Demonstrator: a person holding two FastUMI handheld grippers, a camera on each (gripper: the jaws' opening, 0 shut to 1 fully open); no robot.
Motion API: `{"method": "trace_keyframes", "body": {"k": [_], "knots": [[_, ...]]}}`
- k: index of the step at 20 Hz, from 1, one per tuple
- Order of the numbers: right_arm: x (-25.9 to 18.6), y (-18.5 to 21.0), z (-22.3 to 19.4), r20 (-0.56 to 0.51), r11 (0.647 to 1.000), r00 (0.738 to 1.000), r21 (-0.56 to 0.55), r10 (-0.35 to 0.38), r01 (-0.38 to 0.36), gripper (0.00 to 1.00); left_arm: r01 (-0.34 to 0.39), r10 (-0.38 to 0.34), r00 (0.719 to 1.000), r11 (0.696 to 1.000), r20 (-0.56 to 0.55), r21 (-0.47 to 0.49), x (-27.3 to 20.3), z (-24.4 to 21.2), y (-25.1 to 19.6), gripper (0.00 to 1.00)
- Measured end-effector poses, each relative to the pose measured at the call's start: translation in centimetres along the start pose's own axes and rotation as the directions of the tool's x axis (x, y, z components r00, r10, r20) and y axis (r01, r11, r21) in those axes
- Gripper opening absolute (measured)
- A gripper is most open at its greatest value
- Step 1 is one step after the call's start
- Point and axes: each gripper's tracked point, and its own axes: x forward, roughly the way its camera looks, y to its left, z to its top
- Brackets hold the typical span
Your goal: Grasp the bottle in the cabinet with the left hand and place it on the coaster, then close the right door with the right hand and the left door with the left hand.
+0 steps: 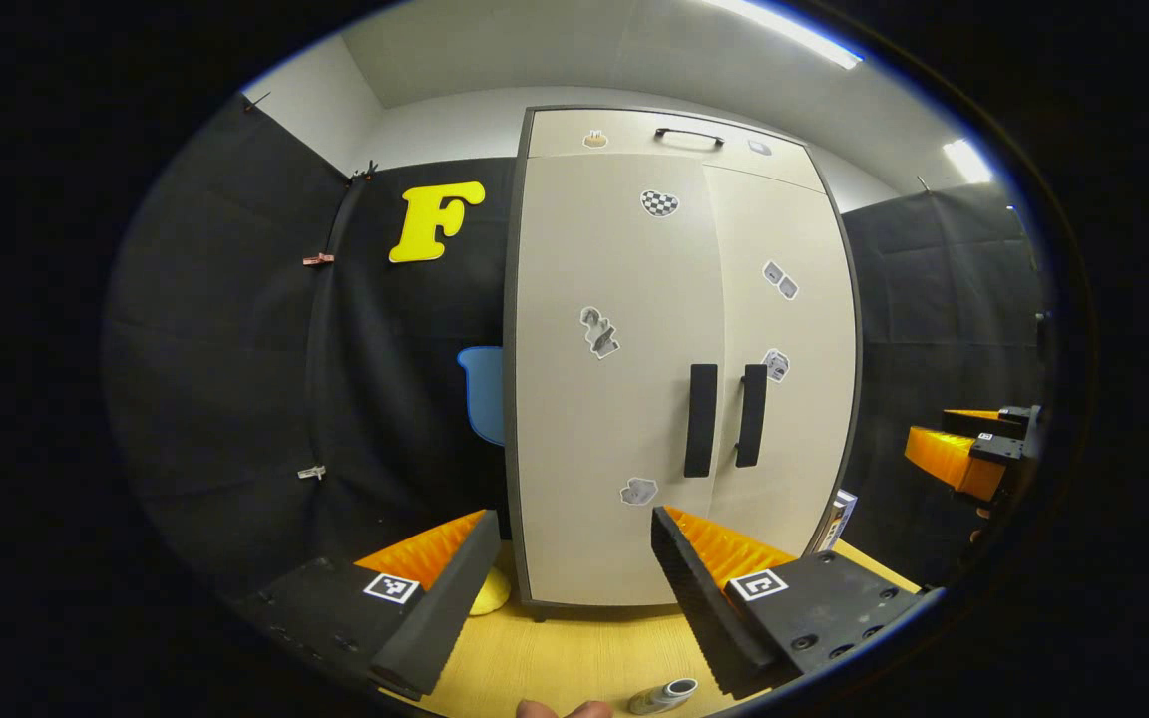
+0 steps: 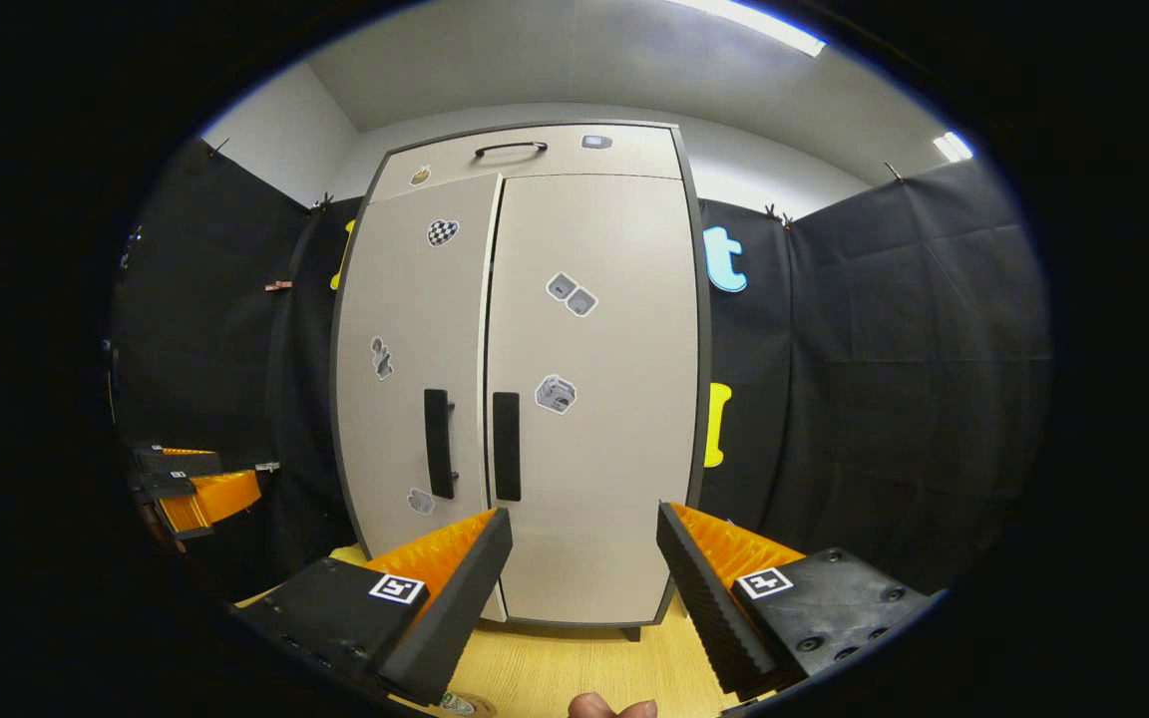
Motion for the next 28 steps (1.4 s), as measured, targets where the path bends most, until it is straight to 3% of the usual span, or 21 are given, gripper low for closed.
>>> {"method": "trace_keyframes", "body": {"k": [28], "knots": [[-1.0, -0.4, 0.0, 0.000, 1.000, 1.000, 0.001, -0.001, 0.001, 0.97, -0.003, 0.003, 1.000, 0.999, -0.003, 0.035, -0.8, -0.1, -0.1, 0.97]]}}
